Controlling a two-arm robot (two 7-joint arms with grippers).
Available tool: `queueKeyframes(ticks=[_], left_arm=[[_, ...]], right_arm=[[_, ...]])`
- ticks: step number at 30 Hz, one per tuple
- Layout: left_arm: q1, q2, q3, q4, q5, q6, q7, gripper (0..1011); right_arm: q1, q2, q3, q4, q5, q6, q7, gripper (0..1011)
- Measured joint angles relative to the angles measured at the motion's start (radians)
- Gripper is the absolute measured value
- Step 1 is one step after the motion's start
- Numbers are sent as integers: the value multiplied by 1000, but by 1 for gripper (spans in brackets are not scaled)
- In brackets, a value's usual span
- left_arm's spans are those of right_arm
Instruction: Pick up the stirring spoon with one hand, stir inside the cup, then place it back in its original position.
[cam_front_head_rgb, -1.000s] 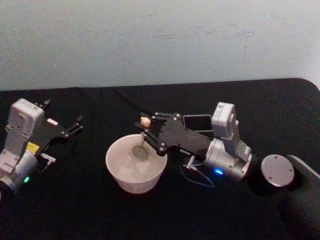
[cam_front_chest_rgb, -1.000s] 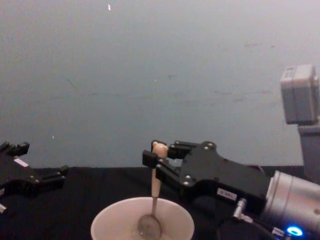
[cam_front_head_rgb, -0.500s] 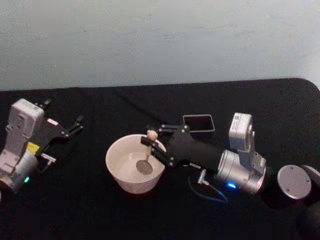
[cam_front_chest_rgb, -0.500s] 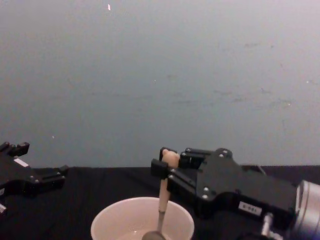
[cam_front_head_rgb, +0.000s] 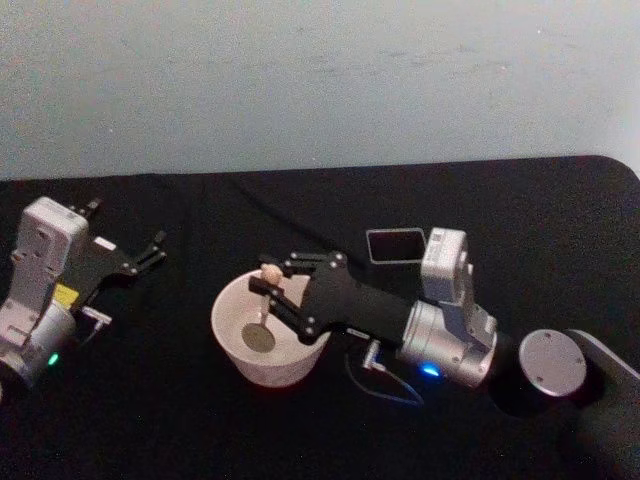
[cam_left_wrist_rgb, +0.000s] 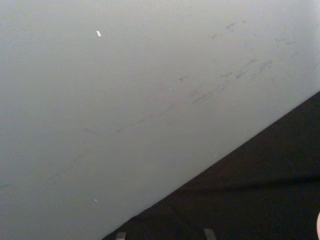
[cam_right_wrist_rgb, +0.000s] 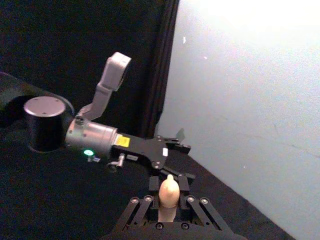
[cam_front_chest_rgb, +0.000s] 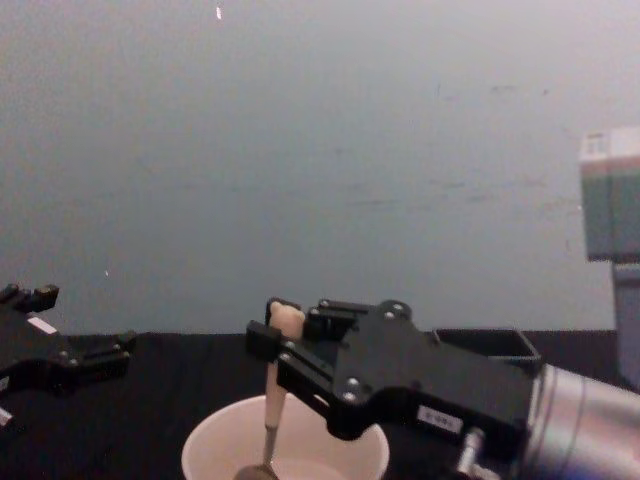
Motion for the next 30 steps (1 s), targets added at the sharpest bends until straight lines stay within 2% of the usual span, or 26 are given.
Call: queueKeyframes(ticks=[7, 12, 24, 30], left_arm=[[0, 0, 0, 0, 0, 0, 0, 1001], [0, 0, 0, 0, 0, 0, 0, 1001], [0, 0, 0, 0, 0, 0, 0, 1001], [0, 0, 0, 0, 0, 0, 0, 1002]], right_arm=[[42, -39, 6, 73, -22, -14, -35, 214], [55, -48, 18, 99, -30, -17, -50, 214], [40, -34, 44, 85, -37, -14, -62, 214], [20, -12, 57, 54, -36, -8, -65, 214]])
